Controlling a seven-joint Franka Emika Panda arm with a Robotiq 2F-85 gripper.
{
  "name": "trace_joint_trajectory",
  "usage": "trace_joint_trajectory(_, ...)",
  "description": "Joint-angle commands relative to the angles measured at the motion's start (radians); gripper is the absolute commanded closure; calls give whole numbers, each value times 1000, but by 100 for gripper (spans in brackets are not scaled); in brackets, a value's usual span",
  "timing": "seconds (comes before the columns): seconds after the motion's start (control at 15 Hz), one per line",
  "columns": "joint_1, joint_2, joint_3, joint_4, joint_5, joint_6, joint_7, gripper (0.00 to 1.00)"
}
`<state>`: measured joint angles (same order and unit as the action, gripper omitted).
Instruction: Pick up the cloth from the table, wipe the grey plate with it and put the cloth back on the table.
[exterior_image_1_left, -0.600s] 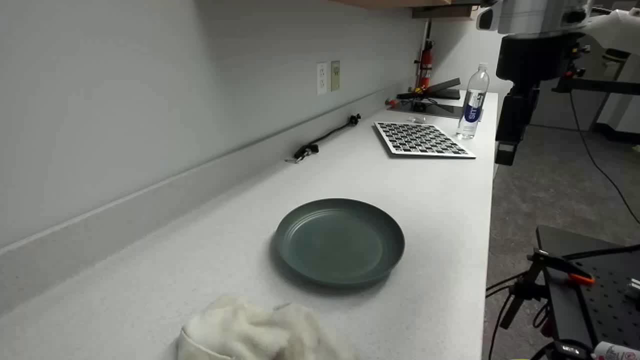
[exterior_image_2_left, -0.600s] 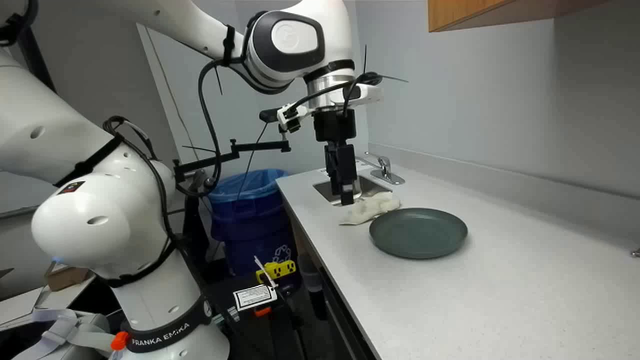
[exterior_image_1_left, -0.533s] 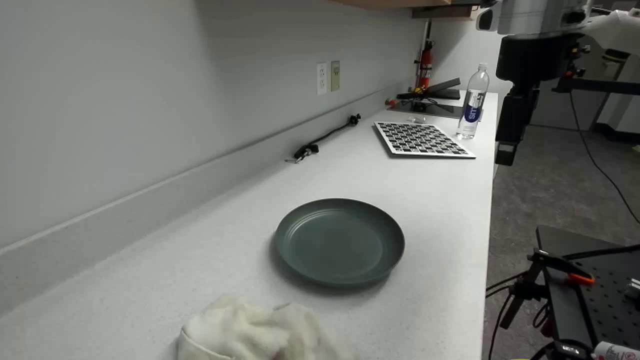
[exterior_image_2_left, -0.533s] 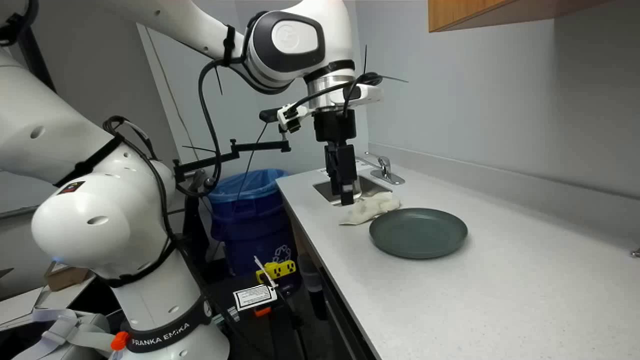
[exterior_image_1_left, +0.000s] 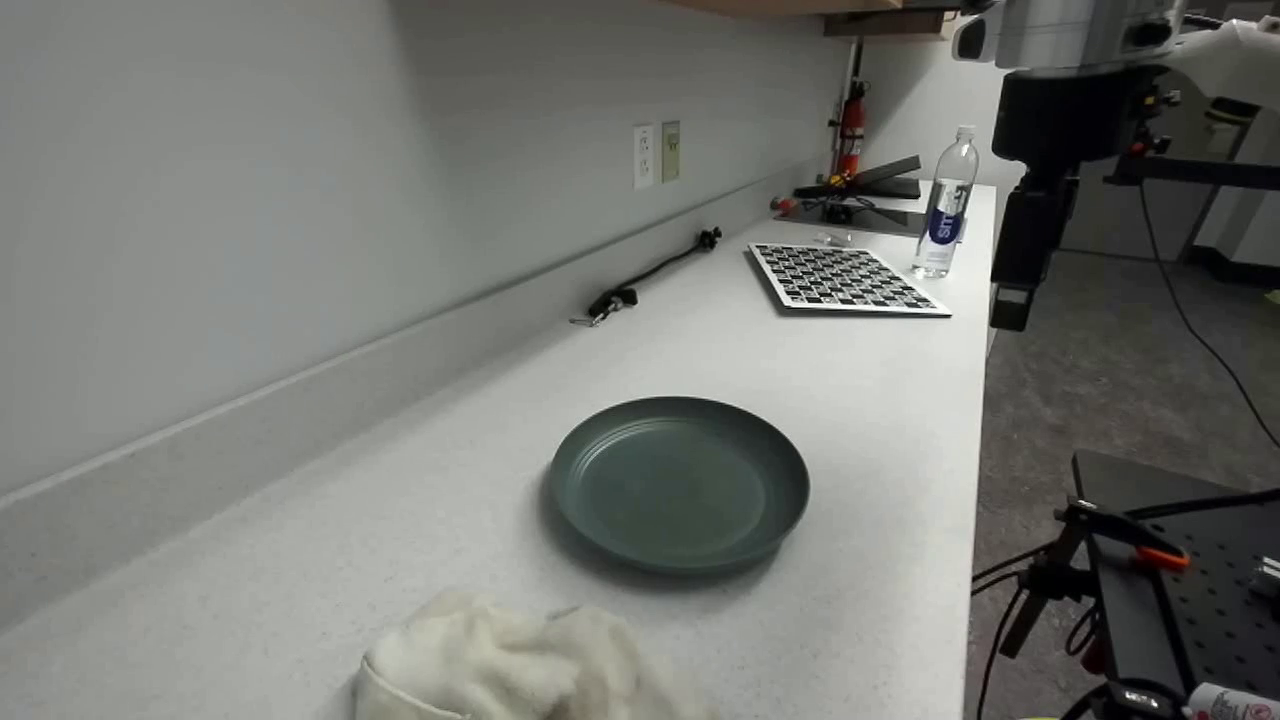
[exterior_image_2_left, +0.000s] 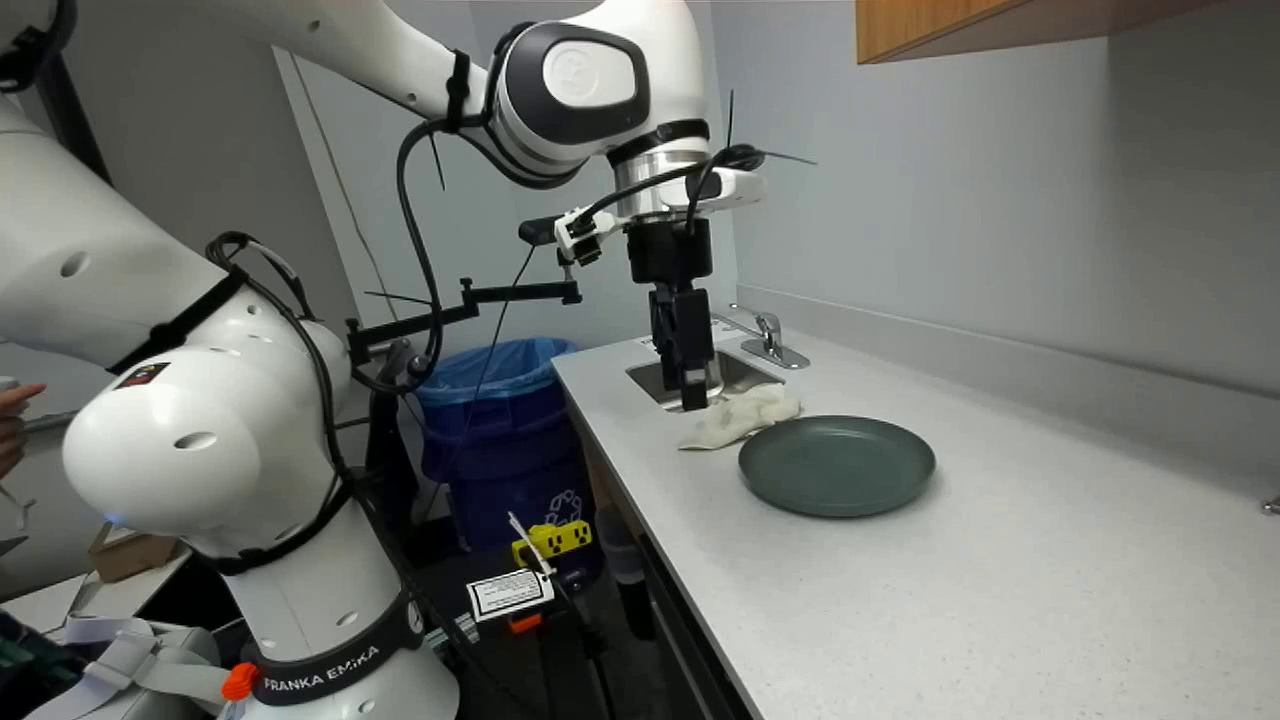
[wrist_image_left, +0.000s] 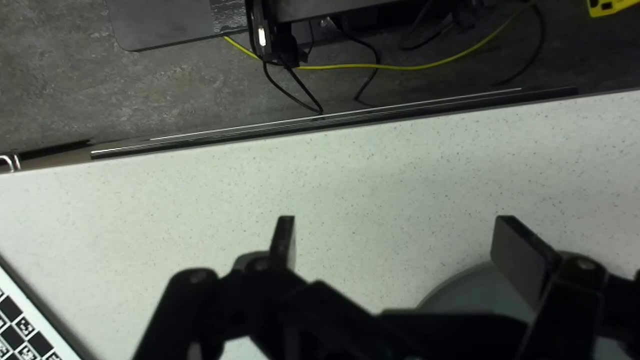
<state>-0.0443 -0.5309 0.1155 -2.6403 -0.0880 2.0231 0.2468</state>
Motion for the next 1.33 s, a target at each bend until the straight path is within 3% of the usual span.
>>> trace_joint_trajectory(0.0, 9, 1, -9, 1, -5, -2, 4, 0)
trace_joint_trajectory(1.0, 18, 1, -19, -1, 0, 9, -28, 0)
trace_joint_trajectory(1.07, 19, 168, 18, 52, -11, 121, 24, 0)
trace_joint_trajectory(1.27, 50, 262, 54, 93, -4, 190, 36, 0)
